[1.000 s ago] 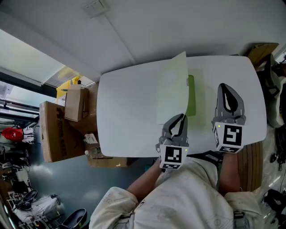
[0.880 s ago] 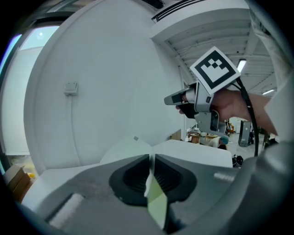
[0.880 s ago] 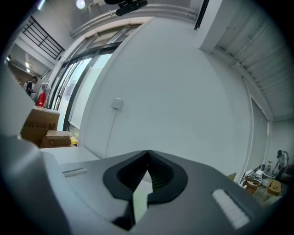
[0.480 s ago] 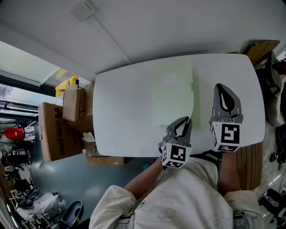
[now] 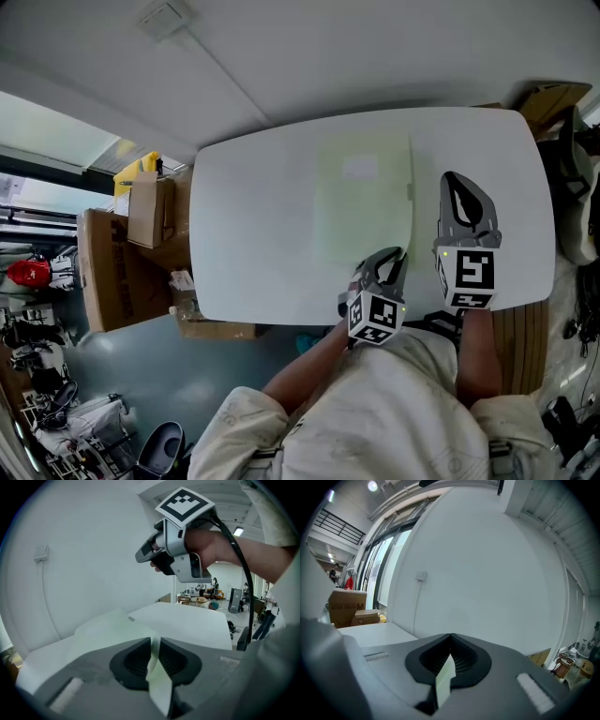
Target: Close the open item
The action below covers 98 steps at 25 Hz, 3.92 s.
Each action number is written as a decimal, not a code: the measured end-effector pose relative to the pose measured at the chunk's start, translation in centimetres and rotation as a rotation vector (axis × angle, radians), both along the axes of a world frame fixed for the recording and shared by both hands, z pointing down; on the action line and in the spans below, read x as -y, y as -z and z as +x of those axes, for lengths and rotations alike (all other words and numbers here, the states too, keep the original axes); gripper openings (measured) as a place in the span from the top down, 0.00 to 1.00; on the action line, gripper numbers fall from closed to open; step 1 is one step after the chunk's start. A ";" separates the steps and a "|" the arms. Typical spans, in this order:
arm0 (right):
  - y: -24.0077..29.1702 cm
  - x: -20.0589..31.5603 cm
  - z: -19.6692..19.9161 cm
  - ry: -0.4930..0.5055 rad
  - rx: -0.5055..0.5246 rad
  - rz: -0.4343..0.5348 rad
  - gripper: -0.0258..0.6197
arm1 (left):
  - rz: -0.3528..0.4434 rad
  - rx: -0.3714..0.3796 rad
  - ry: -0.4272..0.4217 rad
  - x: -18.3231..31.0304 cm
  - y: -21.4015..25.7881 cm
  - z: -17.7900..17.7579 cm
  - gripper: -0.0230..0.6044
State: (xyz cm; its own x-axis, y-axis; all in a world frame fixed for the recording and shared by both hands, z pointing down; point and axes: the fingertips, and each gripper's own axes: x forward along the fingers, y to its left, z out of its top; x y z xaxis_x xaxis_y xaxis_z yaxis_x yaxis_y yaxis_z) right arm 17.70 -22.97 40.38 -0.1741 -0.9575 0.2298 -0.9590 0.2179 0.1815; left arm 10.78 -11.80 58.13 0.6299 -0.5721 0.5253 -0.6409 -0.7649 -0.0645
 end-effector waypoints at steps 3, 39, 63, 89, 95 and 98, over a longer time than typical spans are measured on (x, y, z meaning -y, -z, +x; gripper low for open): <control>-1.4 0.4 -0.3 0.005 -0.009 -0.030 0.96 | -0.021 0.023 -0.014 0.0 -1.1 0.3 0.89; -4.1 -0.1 1.0 -0.028 -0.047 -0.090 0.96 | -0.240 0.095 -0.126 -1.6 -6.1 2.4 0.71; -16.4 3.3 -3.9 0.124 -0.094 -0.360 0.96 | -0.265 0.029 -0.121 -1.7 -5.7 2.5 0.71; -22.2 3.4 -4.5 0.138 -0.114 -0.549 0.96 | -0.251 -0.014 -0.107 -1.6 -5.4 2.4 0.71; -22.4 3.5 -4.6 0.135 -0.084 -0.549 0.96 | -0.280 -0.060 -0.066 -1.5 -5.1 1.8 0.71; -22.5 3.5 -4.4 0.138 -0.052 -0.549 0.96 | -0.287 -0.092 -0.016 -0.9 -4.8 1.0 0.71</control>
